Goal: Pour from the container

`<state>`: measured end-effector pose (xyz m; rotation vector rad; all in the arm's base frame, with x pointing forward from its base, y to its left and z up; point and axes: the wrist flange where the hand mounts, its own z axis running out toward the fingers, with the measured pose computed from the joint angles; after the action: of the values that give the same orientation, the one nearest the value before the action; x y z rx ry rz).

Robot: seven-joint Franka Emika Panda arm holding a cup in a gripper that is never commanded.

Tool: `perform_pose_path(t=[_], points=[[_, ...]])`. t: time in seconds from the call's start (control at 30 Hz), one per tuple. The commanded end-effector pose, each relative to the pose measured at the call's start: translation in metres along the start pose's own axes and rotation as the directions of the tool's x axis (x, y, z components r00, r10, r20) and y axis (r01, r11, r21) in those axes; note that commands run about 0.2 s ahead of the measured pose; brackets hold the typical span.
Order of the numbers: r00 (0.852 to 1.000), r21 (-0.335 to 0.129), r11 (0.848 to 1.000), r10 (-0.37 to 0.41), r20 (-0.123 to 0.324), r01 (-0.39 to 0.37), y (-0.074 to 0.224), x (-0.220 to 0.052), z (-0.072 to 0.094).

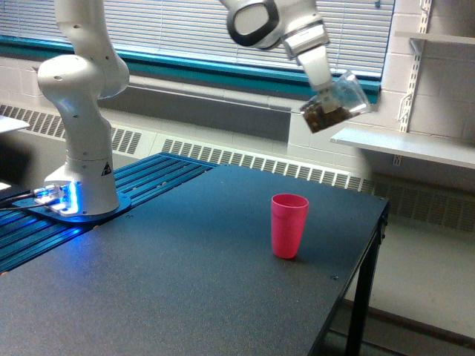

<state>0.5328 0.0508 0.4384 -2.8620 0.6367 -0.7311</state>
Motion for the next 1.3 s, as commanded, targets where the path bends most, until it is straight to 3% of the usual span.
perform_pose_path(t=[0.03,0.6,1.3], points=[[0.998,-0.008,0.998,-0.067,-0.008,0.067,0.015,-0.014,-0.007],[0.988,-0.035,0.99,-0.13,0.081,0.133,0.063,-0.069,0.012],[0.974,-0.122,0.976,-0.159,0.16,0.179,0.115,-0.09,0.028]])
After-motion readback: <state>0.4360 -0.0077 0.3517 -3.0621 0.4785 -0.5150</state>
